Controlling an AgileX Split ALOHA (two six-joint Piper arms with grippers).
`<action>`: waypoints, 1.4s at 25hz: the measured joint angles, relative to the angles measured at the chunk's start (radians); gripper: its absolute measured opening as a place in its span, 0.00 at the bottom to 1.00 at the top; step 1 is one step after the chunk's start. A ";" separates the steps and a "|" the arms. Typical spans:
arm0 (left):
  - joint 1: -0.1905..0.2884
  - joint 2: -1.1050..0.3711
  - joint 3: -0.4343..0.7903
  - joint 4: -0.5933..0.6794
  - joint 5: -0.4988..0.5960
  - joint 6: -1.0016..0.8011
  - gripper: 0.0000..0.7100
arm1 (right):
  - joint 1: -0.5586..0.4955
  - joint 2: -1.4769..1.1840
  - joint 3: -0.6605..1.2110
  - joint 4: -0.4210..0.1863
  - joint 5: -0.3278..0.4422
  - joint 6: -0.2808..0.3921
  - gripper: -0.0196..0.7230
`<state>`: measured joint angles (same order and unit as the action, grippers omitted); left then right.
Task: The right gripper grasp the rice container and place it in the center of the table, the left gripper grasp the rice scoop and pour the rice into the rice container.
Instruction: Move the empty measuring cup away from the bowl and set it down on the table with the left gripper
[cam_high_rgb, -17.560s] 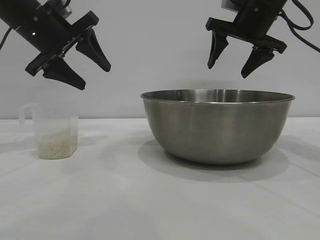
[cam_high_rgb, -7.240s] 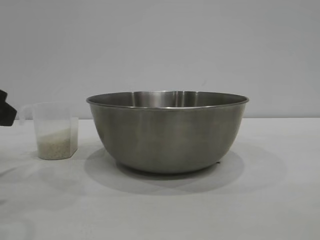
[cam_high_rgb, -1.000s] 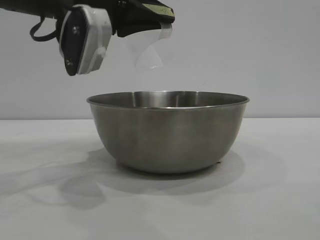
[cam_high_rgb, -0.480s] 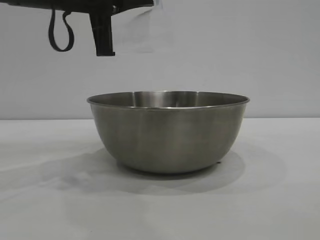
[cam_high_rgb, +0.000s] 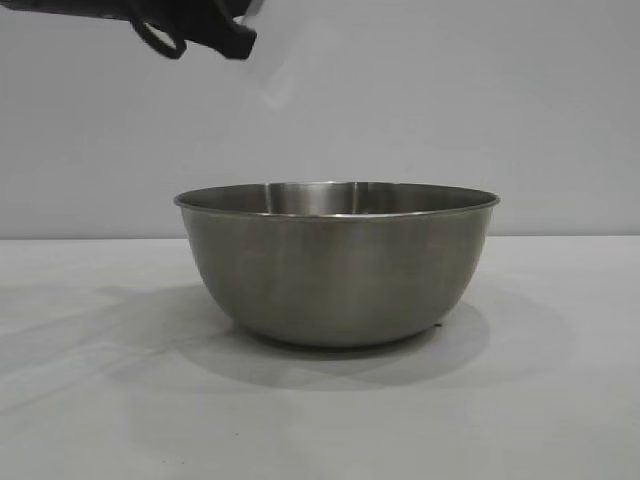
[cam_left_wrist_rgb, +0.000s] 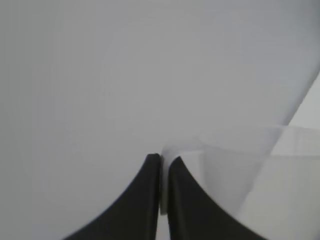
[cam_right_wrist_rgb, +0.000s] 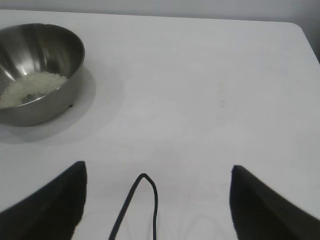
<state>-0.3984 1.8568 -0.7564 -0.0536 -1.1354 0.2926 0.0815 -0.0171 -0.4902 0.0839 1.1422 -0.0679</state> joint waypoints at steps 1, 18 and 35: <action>0.000 0.000 0.021 -0.027 0.000 -0.010 0.00 | 0.000 0.000 0.000 0.000 0.000 0.000 0.74; 0.000 0.024 0.283 -0.296 -0.002 -0.185 0.00 | 0.000 0.000 0.000 0.000 0.000 0.000 0.74; 0.000 0.161 0.283 -0.316 -0.002 -0.185 0.07 | 0.000 0.000 0.000 0.000 0.000 0.000 0.74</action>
<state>-0.3984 2.0181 -0.4736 -0.3692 -1.1371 0.1074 0.0815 -0.0171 -0.4902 0.0839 1.1422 -0.0679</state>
